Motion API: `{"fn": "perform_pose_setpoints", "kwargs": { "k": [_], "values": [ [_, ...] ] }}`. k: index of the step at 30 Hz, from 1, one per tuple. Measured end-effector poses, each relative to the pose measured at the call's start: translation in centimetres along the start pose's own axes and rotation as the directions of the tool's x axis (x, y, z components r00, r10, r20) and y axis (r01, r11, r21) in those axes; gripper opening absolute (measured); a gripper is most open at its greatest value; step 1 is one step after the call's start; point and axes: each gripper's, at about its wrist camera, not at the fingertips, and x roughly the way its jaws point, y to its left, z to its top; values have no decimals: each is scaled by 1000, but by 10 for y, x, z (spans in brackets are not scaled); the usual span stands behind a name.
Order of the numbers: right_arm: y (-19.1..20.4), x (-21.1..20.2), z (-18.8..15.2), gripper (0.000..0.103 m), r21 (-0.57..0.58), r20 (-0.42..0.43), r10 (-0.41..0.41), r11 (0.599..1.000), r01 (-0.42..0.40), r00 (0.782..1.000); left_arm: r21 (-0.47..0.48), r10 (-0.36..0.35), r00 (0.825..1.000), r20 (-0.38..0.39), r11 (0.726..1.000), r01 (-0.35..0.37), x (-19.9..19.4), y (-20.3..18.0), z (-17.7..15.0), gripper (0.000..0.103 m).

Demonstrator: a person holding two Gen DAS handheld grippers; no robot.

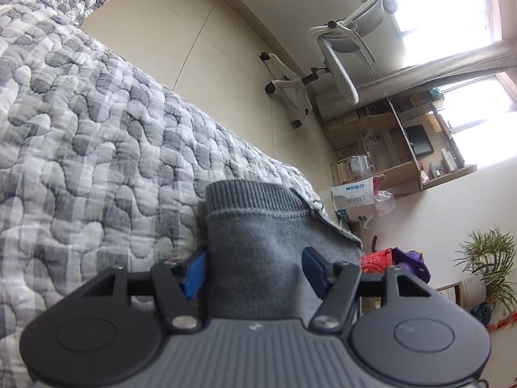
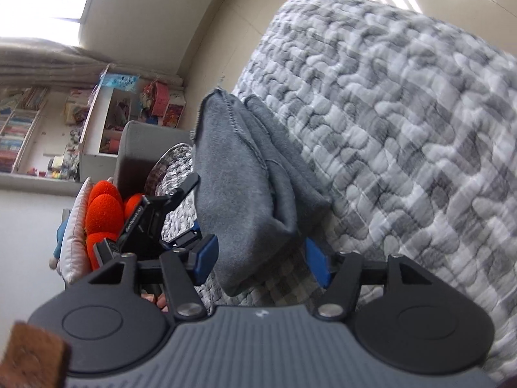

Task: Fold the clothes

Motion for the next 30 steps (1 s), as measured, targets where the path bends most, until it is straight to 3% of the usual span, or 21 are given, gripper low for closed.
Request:
{"fn": "perform_pose_setpoints", "kwargs": {
  "k": [7, 9, 13, 15, 18, 22, 25, 30],
  "values": [
    [-7, 21, -19, 63, 13, 88, 3, 1000, -4, 996, 5, -26, 1000, 3, 1000, 26, 12, -5, 4, 63],
    [-11, 26, -17, 57, 37, 135, 13, 999, -18, 991, 8, -16, 1000, 11, 1000, 16, 12, -6, 2, 57],
    [-26, 33, -15, 51, 84, 225, 83, 991, -105, 971, -26, -2, 1000, 30, 1000, 3, 13, -2, -2, 32],
    [-34, 33, -15, 39, 91, 249, 109, 987, -135, 962, -50, -6, 999, 46, 999, 9, 10, 0, -4, 23],
    [-34, 28, -13, 28, 84, 257, 116, 986, -142, 959, -74, 7, 997, 79, 997, -1, 0, -4, -10, 18],
    [-20, 15, -6, 25, 46, 257, 112, 991, -128, 960, -85, 25, 992, 123, 996, -15, -21, -20, -20, 17],
    [-12, 5, 2, 24, 39, 253, 123, 990, -138, 960, -43, 54, 987, 149, 998, -48, -37, -36, -31, 16],
    [-5, -8, 22, 24, 20, 157, 148, 988, -153, 976, -32, 70, 977, 203, 997, -65, -72, -51, -52, 16]
  ]
}}
